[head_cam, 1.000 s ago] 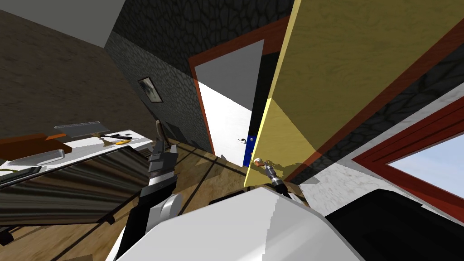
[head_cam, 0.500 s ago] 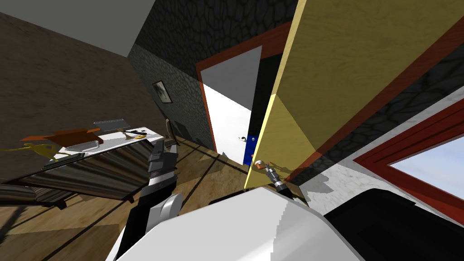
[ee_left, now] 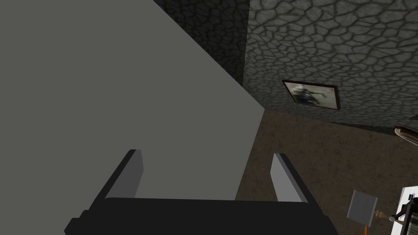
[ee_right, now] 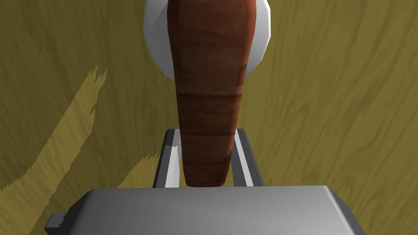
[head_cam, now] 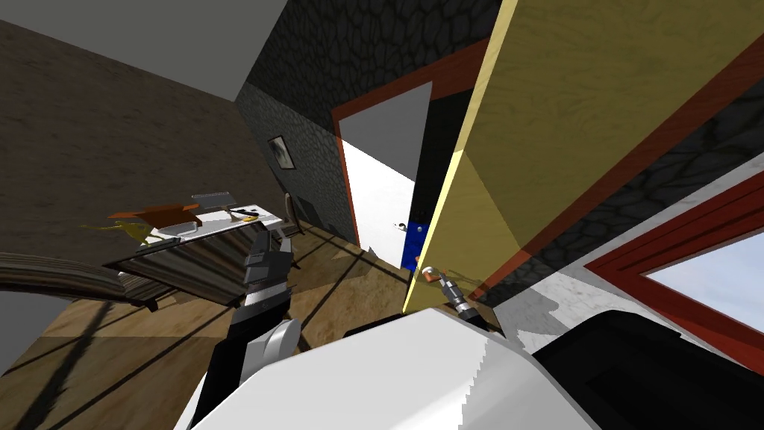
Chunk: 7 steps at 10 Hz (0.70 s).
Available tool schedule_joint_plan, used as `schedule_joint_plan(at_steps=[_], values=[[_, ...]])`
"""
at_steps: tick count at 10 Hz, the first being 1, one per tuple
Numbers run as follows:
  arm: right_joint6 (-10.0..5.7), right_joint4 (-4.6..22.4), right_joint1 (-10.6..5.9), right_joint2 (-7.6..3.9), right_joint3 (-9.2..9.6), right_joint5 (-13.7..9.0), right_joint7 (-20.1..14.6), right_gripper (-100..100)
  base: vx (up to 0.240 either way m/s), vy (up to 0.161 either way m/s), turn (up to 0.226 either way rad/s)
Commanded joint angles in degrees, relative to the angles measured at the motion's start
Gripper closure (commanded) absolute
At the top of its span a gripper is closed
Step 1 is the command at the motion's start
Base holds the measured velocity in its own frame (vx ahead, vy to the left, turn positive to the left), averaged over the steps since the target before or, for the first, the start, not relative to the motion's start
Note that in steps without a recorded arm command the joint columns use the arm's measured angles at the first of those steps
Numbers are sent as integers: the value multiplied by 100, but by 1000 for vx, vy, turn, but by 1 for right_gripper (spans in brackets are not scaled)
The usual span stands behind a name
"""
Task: Pull the door open
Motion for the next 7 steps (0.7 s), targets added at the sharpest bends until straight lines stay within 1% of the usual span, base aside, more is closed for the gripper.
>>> schedule_joint_plan(at_steps=[1,2,3,4,5,6,7], values=[[-167,79,24,14,48,66,-35,100,-221,-30,213],[-235,114,36,3,53,90,-52,100,-247,-40,199],[-270,131,42,-2,55,103,-61,100,-218,-38,95],[-338,166,53,-13,60,127,-79,100,-192,-73,105],[-435,216,70,-29,66,161,-104,100,-202,-94,180],[-463,230,75,-34,68,171,-112,100,-194,-58,135],[-490,244,79,-38,70,181,-119,100,-142,-30,52]])
